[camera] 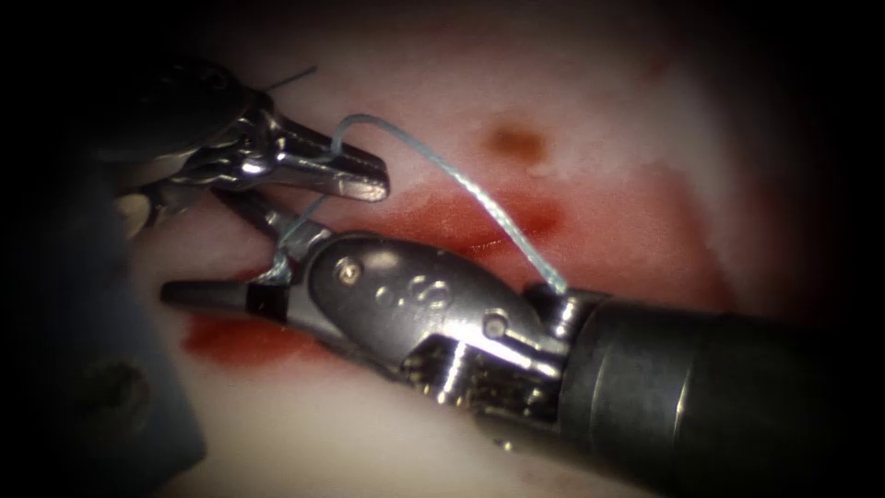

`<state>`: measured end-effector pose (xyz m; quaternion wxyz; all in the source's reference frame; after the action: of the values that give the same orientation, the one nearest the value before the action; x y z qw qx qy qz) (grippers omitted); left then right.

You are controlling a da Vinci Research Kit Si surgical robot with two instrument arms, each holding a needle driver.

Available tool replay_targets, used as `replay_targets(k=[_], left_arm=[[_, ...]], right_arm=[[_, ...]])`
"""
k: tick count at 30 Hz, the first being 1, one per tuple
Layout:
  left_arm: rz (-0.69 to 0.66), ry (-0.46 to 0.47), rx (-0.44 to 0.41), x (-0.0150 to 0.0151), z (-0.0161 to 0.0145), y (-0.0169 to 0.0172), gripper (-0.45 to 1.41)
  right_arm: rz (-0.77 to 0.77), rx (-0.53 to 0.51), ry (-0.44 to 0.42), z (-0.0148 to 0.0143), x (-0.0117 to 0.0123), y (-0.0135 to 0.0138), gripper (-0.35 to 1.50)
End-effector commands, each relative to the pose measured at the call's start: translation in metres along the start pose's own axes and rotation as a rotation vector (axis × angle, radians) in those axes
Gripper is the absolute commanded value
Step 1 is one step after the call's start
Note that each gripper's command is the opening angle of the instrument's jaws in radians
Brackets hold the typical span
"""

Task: Wound Closure
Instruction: Cut the suture with the right tool.

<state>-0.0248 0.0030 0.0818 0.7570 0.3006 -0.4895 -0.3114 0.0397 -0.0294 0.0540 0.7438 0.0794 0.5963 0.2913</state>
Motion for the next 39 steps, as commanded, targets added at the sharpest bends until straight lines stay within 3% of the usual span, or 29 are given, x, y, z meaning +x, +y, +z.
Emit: replay_targets(k=[1, 18, 39], left_arm=[[0.006, -0.004, -0.002, -0.0012, -0.0001, 0.0004, -0.45], [0.008, -0.002, 0.002, -0.0010, -0.0003, 0.0004, -0.45], [0.008, -0.003, 0.001, -0.0010, -0.0003, 0.0003, -0.45]], right_arm=[[-0.001, 0.000, 0.007, 0.0010, 0.0010, 0.0004, 1.18], [0.026, 0.010, 0.027, -0.0001, 0.0029, 0.0004, 1.19], [0.022, -0.006, 0.029, 0.0001, 0.0027, 0.0007, 1.06]])
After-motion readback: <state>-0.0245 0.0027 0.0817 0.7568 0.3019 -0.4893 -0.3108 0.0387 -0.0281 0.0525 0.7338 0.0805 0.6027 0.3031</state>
